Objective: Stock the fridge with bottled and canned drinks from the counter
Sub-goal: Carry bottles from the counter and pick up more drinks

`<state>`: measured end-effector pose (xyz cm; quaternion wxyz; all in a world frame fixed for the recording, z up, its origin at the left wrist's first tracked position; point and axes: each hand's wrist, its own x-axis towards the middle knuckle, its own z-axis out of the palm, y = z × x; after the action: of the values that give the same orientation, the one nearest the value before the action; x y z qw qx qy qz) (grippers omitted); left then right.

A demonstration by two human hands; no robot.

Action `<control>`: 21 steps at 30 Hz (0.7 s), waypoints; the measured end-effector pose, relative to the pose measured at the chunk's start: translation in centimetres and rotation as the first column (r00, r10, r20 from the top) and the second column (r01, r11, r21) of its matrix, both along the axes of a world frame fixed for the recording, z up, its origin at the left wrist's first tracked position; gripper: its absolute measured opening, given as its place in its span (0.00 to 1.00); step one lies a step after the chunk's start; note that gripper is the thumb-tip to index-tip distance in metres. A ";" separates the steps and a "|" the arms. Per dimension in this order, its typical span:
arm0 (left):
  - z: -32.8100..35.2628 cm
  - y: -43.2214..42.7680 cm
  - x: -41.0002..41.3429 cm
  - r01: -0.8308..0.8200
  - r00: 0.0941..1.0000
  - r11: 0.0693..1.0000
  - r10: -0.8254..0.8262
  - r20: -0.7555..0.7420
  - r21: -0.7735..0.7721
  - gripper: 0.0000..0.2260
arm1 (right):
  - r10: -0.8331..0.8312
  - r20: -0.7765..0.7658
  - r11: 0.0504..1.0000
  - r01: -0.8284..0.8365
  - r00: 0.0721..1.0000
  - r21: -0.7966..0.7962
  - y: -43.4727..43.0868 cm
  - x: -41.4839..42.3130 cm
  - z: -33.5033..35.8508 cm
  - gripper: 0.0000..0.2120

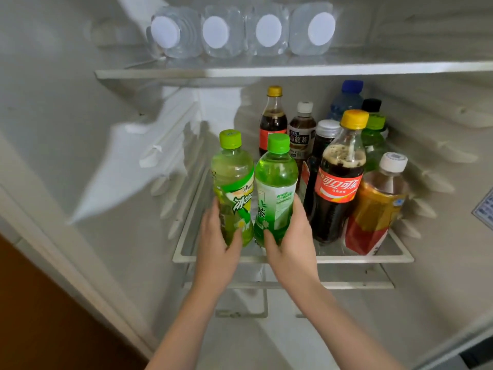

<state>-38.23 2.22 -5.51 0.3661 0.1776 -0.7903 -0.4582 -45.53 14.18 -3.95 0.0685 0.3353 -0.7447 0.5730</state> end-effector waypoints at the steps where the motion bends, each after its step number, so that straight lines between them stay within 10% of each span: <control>1: -0.1 -0.2 -0.2 -0.025 1.000 0.999 0.026 0.013 -0.025 0.27 | -0.017 0.002 1.000 0.017 1.000 0.015 -0.1 -0.3 -0.2 0.35; 21: 1.5 -4.9 -9.3 -0.108 0.981 0.993 0.112 0.160 -0.037 0.28 | -0.216 0.092 0.940 0.182 0.972 0.288 -6.4 -7.1 1.5 0.38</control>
<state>-47.48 -2.66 -3.98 0.3279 0.2525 -0.8128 -0.4100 -52.59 7.77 -2.46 0.0329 0.2289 -0.8505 0.4724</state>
